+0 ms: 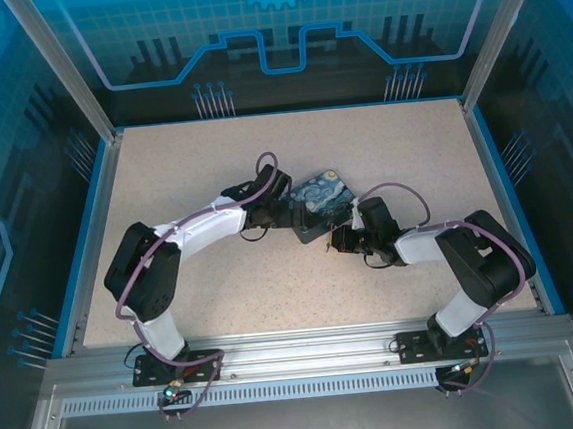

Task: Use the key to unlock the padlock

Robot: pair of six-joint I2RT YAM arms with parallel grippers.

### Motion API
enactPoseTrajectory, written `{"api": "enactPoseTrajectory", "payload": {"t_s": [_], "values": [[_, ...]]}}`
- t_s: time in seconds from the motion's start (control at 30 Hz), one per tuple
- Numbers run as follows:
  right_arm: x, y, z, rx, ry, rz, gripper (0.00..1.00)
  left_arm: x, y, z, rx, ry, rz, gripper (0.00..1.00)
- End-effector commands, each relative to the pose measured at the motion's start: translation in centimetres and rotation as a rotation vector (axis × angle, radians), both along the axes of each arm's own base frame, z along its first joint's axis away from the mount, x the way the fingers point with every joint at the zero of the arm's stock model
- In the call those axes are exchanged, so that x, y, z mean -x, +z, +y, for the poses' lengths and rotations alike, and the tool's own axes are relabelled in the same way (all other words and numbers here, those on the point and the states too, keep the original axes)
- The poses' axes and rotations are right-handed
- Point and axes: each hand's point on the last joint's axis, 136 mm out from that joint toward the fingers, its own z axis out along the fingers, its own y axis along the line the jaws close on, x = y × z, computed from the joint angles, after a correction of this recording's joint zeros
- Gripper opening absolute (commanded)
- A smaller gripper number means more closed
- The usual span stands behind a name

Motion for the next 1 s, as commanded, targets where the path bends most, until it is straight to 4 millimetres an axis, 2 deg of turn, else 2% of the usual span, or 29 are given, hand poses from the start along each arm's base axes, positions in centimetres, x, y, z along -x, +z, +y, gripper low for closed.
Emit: {"api": "enactPoseTrajectory", "payload": {"t_s": [0.0,0.27,0.4,0.97], "values": [[0.6,-0.9,-0.7,-0.008,-0.032,0.046,0.00,-0.2,-0.5,0.3,-0.069,-0.009,-0.001,0.99],[0.5,-1.1,-1.8,-0.006,-0.100,0.107,0.00,0.3,-1.8,0.5,-0.107,-0.017,0.028,0.99],[0.4,-0.5,-2.0,-0.038,-0.123,0.114,0.00,0.6,-2.4,0.7,-0.124,-0.024,0.041,0.99],[-1.9,2.8,-0.1,-0.241,-0.174,0.096,0.00,2.1,-4.5,0.6,-0.141,-0.053,0.107,0.99]]}}
